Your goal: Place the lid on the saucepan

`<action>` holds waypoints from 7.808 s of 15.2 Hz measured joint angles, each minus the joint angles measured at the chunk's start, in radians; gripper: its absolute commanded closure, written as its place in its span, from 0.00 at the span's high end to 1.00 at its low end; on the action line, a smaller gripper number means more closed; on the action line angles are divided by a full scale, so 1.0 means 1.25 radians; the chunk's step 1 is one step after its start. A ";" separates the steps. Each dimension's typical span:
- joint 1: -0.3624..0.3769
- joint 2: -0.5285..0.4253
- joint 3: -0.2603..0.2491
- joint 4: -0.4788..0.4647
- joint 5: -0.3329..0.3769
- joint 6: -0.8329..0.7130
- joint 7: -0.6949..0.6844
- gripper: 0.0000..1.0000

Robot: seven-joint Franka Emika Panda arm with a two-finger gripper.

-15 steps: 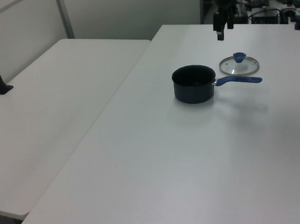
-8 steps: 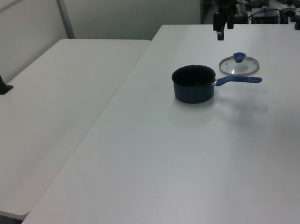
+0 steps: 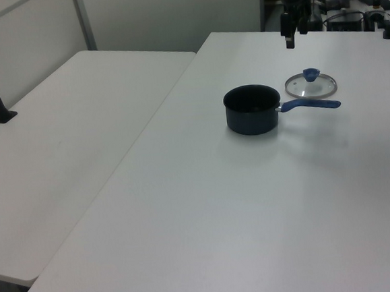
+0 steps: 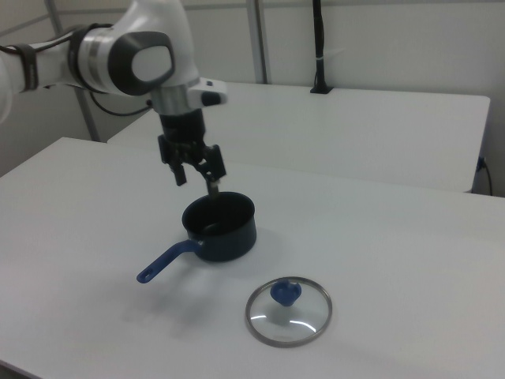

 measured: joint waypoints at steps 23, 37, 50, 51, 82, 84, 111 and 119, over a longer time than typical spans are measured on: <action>-0.035 0.169 -0.191 -0.135 0.000 0.323 -0.217 1.00; -0.037 0.198 -0.191 -0.167 0.000 0.375 -0.307 0.67; -0.045 0.188 -0.202 -0.148 0.000 0.340 -0.326 0.52; -0.045 0.182 -0.207 -0.137 0.000 0.321 -0.326 0.52; 0.185 0.254 -0.101 0.128 0.027 0.104 0.088 0.46; 0.185 0.265 -0.101 0.139 0.027 0.104 0.092 0.46; 0.185 0.317 -0.101 0.191 0.027 0.128 0.167 1.00; 0.175 0.305 -0.102 0.208 0.027 0.128 0.169 1.00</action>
